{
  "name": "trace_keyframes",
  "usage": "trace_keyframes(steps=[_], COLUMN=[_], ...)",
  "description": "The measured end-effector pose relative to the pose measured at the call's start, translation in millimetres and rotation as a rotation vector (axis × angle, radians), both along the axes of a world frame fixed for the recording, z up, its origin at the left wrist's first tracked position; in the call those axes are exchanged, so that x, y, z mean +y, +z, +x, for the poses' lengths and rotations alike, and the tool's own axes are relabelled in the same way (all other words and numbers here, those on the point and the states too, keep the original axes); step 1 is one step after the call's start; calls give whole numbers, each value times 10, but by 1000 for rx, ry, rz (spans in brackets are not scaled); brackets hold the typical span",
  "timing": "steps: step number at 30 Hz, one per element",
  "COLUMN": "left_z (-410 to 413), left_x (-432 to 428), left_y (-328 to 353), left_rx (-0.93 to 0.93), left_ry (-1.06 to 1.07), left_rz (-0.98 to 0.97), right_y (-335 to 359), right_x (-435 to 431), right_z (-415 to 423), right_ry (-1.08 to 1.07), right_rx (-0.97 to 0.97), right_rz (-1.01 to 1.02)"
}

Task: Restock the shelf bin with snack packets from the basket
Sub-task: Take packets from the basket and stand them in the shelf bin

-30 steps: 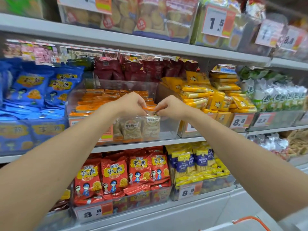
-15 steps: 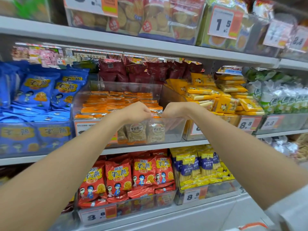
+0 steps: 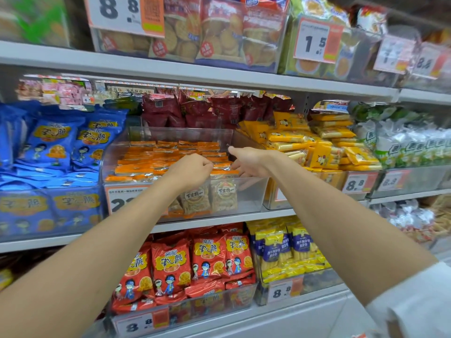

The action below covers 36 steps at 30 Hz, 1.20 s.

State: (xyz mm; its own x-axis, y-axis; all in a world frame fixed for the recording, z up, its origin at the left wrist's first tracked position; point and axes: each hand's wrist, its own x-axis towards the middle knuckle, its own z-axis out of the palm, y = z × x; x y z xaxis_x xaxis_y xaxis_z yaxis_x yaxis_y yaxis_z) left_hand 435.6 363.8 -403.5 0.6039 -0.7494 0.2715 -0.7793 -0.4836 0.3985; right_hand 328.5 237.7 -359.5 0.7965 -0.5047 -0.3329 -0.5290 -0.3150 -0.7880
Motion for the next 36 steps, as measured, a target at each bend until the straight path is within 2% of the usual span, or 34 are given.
trace_keyframes(steps=[3, 6, 11, 13, 15, 18, 21, 24, 30, 36], left_z=[-5, -28, -58, -110, -191, -396, -714, -1063, -1649, -2187], left_x=[14, 21, 47, 84, 107, 129, 139, 63, -270, -635], left_y=[11, 18, 24, 22, 12, -31, -154, -387, -1203, -2248], left_rx=[19, -2, -1, -27, -136, -321, -395, -290, -44, 246], left_ry=[-7, -5, -12, -18, 33, 88, -19, -151, -286, -398], left_rz=[-28, -62, -72, -77, -117, -351, -501, -437, -134, 76], right_y=[-10, -21, -113, -196, -312, -473, -629, -888, -1795, -2886], right_x=[-24, -37, -3, -18, -26, 2, 95, 116, -46, -179], right_z=[-16, -40, -140, -143, -169, -390, -740, -1050, -1740, -2595], right_ry=[30, -53, 28, -9, -78, -208, -284, -264, -292, -349], right_rx=[-6, 24, -49, -210, -445, -738, -917, -874, -601, -334], right_rz=[-57, -174, -287, -321, -359, -485, -583, -631, -649, -472])
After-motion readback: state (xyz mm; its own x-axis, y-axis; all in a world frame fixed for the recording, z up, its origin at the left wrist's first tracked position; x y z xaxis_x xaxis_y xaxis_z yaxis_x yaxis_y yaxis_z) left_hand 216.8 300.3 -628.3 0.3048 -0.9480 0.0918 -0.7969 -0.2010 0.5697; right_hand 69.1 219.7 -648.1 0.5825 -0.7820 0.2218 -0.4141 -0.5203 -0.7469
